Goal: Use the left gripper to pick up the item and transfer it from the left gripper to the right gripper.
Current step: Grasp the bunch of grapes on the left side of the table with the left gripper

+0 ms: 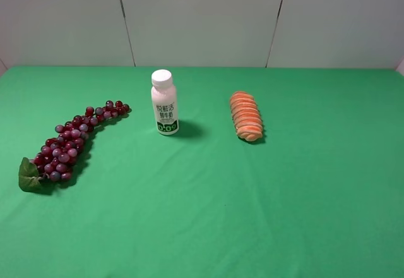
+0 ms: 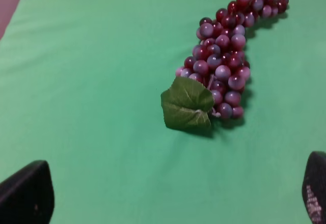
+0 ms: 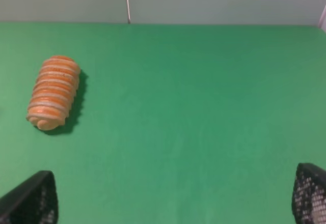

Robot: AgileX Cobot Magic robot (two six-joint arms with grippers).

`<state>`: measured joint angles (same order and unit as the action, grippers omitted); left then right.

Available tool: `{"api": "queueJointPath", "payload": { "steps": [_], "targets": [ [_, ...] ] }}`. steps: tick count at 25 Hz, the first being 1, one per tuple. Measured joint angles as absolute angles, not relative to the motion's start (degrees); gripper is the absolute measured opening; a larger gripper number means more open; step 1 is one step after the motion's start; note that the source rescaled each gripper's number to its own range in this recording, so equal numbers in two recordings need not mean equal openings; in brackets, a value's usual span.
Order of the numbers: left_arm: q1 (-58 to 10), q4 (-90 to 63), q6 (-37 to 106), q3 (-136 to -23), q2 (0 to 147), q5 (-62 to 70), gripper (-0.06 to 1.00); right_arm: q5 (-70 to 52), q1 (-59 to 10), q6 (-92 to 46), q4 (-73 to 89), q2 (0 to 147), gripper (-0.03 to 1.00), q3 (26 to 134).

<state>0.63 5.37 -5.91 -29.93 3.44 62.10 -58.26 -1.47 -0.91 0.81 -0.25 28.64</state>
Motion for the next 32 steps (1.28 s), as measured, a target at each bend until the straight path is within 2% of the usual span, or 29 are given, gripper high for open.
{"api": "queueJointPath", "payload": {
  "steps": [17, 32],
  "targets": [
    [0.6, 5.4, -5.2, -41.8, 33.9, 61.3, 0.97, -58.3, -1.5, -0.9, 0.8, -0.3, 1.00, 28.6],
    [0.6, 3.9, -2.1, -43.2, 57.5, 51.6, 1.00, -58.3, -1.5, -0.9, 0.8, -0.3, 1.00, 28.6]
  ]
}}
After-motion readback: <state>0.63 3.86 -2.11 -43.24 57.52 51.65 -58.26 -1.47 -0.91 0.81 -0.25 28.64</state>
